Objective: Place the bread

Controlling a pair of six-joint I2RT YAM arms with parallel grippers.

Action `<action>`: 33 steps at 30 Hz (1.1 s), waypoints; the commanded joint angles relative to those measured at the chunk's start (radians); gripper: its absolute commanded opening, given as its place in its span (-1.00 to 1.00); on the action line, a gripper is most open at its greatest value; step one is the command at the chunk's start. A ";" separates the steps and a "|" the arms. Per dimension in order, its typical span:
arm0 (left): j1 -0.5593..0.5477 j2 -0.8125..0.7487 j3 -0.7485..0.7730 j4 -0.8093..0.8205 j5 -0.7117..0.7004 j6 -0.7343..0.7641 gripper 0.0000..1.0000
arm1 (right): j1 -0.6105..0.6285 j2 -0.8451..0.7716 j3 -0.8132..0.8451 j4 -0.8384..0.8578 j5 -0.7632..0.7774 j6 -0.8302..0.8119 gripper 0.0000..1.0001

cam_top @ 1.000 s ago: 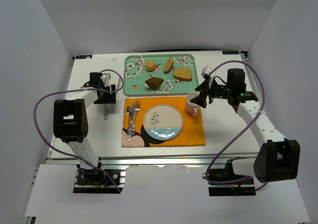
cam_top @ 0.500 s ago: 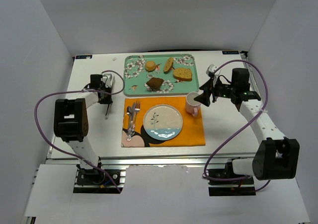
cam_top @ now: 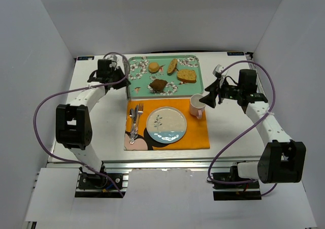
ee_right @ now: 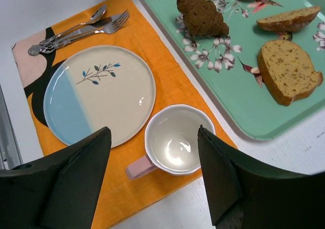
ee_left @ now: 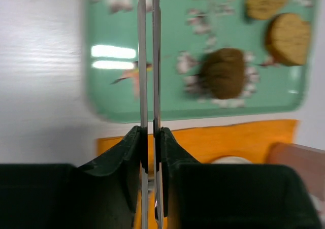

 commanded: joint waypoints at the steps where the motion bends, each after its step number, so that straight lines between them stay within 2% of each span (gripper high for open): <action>1: -0.055 -0.010 0.100 -0.011 0.112 -0.137 -0.40 | -0.007 0.001 0.013 0.055 -0.040 0.027 0.48; 6: -0.093 0.089 0.287 -0.104 0.102 -0.128 -0.17 | -0.011 -0.008 -0.007 0.077 -0.046 0.034 0.48; 10: -0.098 0.151 0.371 -0.135 0.071 -0.145 -0.11 | -0.014 -0.016 -0.016 0.092 -0.051 0.048 0.48; 13: -0.098 0.185 0.405 -0.123 0.054 -0.171 -0.02 | -0.019 -0.023 -0.026 0.098 -0.051 0.050 0.48; 21: -0.098 0.238 0.467 -0.130 0.009 -0.167 0.05 | -0.037 -0.023 -0.030 0.092 -0.057 0.045 0.48; 33: -0.098 0.323 0.514 -0.150 0.051 -0.136 0.14 | -0.039 0.004 -0.016 0.092 -0.068 0.053 0.48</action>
